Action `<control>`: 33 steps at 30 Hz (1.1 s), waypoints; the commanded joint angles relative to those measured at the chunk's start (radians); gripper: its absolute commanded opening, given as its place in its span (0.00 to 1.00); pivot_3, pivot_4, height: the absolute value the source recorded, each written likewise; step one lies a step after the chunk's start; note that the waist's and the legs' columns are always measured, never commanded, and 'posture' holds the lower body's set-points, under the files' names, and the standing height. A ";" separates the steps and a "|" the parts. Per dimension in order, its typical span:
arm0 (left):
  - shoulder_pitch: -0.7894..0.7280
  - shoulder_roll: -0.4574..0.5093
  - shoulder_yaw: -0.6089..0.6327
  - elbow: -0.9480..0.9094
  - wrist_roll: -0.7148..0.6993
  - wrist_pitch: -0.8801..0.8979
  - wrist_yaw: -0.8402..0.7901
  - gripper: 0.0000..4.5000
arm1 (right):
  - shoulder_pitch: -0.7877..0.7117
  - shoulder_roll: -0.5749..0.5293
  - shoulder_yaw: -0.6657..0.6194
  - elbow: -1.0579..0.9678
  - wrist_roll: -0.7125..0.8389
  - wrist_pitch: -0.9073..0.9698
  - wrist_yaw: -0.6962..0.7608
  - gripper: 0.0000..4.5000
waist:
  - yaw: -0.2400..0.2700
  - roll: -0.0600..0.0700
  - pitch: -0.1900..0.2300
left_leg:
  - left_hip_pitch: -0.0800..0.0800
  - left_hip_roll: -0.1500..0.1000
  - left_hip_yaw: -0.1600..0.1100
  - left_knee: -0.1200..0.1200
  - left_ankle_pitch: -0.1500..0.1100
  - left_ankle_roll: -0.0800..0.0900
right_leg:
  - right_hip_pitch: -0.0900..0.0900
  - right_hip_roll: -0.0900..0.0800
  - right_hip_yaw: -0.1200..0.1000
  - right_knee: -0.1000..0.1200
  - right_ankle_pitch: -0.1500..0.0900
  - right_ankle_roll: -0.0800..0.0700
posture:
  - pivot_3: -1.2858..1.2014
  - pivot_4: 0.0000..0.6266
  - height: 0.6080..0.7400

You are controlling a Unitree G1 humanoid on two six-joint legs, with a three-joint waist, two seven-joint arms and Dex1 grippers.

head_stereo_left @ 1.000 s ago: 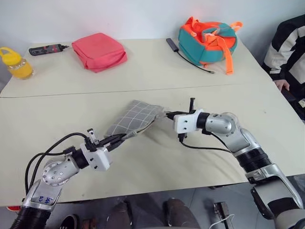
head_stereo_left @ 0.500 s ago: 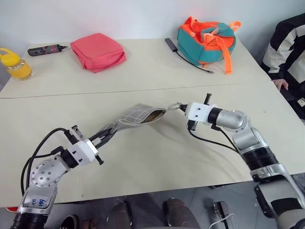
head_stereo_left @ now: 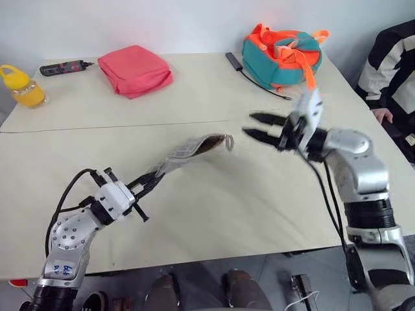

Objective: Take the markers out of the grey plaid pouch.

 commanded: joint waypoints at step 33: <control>0.042 -0.174 -0.067 0.061 -0.014 -0.028 -0.163 0.00 | -0.076 -0.146 0.383 -0.189 -0.226 0.026 0.224 0.45 | 0.001 0.000 0.000 | -0.001 0.000 -0.001 0.002 -0.004 0.003 | -0.001 0.000 0.009 -0.007 0.001 0.002 | 0.52 0.24 1.00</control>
